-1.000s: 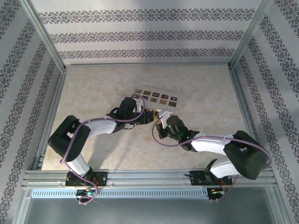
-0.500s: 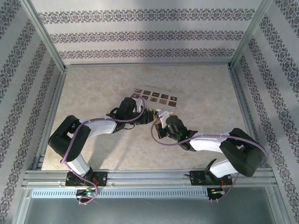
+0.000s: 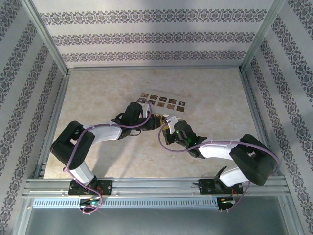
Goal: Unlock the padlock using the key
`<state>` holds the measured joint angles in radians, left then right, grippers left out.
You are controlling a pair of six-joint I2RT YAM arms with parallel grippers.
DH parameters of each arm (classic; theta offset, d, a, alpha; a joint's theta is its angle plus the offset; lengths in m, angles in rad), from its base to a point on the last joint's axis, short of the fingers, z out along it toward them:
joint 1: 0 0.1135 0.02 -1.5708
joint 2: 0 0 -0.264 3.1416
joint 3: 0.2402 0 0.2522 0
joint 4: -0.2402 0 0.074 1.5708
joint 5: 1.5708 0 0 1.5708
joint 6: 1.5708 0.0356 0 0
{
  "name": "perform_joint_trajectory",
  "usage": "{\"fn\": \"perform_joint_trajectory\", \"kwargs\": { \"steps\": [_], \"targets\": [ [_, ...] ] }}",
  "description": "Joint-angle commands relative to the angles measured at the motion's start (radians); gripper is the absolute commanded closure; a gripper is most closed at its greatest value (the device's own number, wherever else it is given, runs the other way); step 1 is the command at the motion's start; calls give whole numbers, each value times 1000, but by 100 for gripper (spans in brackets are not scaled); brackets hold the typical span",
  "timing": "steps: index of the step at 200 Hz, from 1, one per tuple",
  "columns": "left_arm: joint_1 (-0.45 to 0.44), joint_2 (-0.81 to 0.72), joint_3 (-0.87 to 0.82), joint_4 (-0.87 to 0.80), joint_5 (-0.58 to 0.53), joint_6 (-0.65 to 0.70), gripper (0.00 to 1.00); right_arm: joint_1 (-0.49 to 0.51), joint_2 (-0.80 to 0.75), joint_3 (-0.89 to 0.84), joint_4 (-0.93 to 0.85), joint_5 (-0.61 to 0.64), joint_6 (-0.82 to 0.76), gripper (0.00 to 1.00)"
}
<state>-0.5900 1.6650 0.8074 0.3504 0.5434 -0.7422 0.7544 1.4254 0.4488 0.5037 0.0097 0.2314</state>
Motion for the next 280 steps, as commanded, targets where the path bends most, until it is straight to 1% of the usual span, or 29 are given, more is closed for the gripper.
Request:
{"fn": "perform_joint_trajectory", "kwargs": {
  "steps": [1, 54, 153, 233, 280],
  "targets": [
    [-17, -36, -5, 56, 30, -14, 74, -12, -28, -3, 84, -26, 19, 100],
    [-17, -35, -6, 58, 30, -15, 74, -14, -34, 0, 96, -72, 19, 100],
    [-18, -34, -2, 53, 33, -12, 74, -41, -69, -29, 107, -73, 26, 100],
    [-17, -39, -1, 50, 32, -13, 74, -40, 11, 12, 81, -75, 27, 100],
    [-17, -40, -1, 47, 29, -11, 74, -41, 9, 1, 81, -66, 27, 100]
  ]
}}
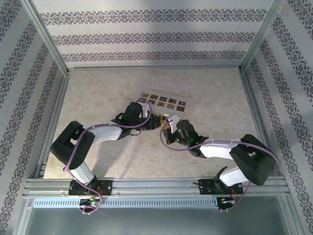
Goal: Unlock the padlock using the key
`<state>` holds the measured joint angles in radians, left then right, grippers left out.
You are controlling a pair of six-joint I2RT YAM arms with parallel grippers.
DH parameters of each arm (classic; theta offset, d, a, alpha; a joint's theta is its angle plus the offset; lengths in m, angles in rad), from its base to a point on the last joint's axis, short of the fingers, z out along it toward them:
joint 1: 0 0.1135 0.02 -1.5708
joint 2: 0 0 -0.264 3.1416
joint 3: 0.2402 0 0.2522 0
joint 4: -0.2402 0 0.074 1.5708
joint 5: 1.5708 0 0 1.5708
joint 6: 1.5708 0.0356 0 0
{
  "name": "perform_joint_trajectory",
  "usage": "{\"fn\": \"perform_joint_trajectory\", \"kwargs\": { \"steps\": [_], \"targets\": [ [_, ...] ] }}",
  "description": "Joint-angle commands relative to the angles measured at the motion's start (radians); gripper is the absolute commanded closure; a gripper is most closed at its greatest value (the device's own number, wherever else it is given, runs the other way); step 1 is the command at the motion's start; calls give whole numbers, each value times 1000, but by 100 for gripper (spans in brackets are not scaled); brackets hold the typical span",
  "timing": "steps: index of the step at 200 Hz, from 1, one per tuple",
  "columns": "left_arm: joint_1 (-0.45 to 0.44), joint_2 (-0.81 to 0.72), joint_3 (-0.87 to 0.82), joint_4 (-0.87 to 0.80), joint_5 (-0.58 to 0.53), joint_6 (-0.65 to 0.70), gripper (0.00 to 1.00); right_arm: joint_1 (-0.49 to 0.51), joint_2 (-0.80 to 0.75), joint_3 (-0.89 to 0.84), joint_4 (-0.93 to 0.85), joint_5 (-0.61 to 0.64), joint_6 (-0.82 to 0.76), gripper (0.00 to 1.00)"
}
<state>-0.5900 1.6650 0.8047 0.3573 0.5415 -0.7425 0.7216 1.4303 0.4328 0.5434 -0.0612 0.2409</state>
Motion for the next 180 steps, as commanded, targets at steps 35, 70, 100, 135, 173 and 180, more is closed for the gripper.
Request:
{"fn": "perform_joint_trajectory", "kwargs": {
  "steps": [35, 70, 100, 135, 173, 180],
  "targets": [
    [-17, -37, 1, 43, 32, -12, 74, -9, -2, 26, 53, 2, 28, 100],
    [-18, -33, -4, 43, 31, -11, 74, -9, -17, 46, 65, -26, 32, 100],
    [-18, -27, -8, 52, 34, -17, 74, -11, -39, 56, 72, -42, 27, 100],
    [-17, -27, -10, 57, 35, -19, 74, -24, -51, 62, 91, -48, 15, 100],
    [-18, -29, -7, 55, 40, -23, 74, -54, -31, 76, 120, -80, 5, 100],
    [-17, -30, -6, 53, 39, -23, 74, -58, -27, 80, 126, -87, 3, 100]
  ]
}}
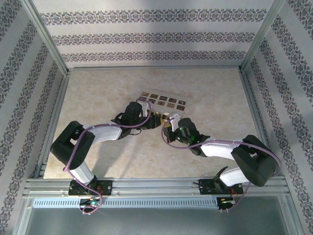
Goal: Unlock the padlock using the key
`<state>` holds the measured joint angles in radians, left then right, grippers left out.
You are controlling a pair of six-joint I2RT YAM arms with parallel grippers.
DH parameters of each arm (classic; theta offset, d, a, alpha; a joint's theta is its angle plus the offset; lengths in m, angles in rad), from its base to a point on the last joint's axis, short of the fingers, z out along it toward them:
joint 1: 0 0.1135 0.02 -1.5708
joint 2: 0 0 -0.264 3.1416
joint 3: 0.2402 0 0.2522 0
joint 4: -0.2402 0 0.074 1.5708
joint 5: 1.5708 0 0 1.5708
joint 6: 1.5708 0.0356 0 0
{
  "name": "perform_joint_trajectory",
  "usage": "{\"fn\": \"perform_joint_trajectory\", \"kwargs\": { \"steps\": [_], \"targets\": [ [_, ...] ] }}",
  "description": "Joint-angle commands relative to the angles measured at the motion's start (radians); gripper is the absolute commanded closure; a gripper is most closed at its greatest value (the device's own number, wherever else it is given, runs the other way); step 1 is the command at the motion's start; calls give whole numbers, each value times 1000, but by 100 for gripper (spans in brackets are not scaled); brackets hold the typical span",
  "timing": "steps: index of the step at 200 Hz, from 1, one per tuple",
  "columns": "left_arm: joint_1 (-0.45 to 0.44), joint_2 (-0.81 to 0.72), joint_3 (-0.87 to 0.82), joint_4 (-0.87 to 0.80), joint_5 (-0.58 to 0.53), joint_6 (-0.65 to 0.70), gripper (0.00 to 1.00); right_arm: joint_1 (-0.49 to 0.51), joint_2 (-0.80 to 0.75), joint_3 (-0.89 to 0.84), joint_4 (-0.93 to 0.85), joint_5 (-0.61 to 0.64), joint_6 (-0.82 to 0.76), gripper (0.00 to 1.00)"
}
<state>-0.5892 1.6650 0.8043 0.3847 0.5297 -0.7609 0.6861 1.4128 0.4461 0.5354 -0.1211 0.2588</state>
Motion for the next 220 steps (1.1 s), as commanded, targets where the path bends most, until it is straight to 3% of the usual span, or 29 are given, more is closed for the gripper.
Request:
{"fn": "perform_joint_trajectory", "kwargs": {
  "steps": [1, 41, 154, 220],
  "targets": [
    [-18, -30, -6, 25, 52, -5, 74, -24, -9, 67, 135, -27, -15, 100],
    [-18, -31, -7, 18, 49, -5, 74, -30, 6, 96, 145, -66, -23, 100],
    [-18, -30, -8, 19, 50, -5, 74, -30, 57, 115, 138, 54, -177, 100],
    [-18, -21, -4, 23, 50, -9, 74, -36, 59, 125, 143, -19, -150, 100]
  ]
}}
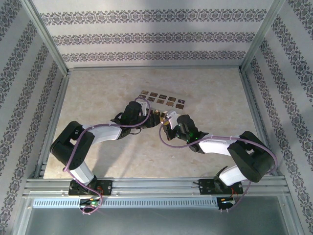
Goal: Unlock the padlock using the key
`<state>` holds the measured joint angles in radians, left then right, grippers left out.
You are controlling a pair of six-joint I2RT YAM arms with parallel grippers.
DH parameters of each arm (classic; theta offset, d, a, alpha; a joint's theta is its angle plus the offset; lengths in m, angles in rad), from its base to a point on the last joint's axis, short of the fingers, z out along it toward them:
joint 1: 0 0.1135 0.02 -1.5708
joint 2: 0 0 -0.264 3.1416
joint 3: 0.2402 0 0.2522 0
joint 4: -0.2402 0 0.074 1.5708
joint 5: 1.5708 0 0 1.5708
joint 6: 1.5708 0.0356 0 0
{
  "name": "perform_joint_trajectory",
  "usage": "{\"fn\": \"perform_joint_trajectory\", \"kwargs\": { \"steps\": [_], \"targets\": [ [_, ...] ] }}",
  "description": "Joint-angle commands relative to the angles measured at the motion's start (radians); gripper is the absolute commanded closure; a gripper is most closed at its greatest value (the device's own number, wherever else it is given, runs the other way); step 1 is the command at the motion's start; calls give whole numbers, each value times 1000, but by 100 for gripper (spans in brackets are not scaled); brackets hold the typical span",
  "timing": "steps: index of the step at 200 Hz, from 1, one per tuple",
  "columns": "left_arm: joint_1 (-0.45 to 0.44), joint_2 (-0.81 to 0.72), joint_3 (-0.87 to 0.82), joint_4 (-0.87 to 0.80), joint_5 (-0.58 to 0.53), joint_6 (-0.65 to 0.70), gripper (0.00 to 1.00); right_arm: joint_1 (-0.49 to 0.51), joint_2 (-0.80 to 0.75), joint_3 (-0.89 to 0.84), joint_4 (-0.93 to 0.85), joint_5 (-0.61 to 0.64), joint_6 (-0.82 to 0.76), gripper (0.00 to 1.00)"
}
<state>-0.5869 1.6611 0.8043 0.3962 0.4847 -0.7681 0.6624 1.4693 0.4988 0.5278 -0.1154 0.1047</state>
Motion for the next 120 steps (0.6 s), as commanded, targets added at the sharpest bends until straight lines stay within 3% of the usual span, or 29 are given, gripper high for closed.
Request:
{"fn": "perform_joint_trajectory", "kwargs": {
  "steps": [1, 69, 120],
  "targets": [
    [-21, -17, -4, 12, 95, -1, 74, -12, 3, 72, 151, -24, 4, 100],
    [-21, -9, 1, 7, 98, 0, 74, -6, -3, 94, 122, 13, -45, 100],
    [-21, -3, 2, 2, 95, 1, 74, -19, -24, 102, 169, -52, 15, 100]
  ]
}}
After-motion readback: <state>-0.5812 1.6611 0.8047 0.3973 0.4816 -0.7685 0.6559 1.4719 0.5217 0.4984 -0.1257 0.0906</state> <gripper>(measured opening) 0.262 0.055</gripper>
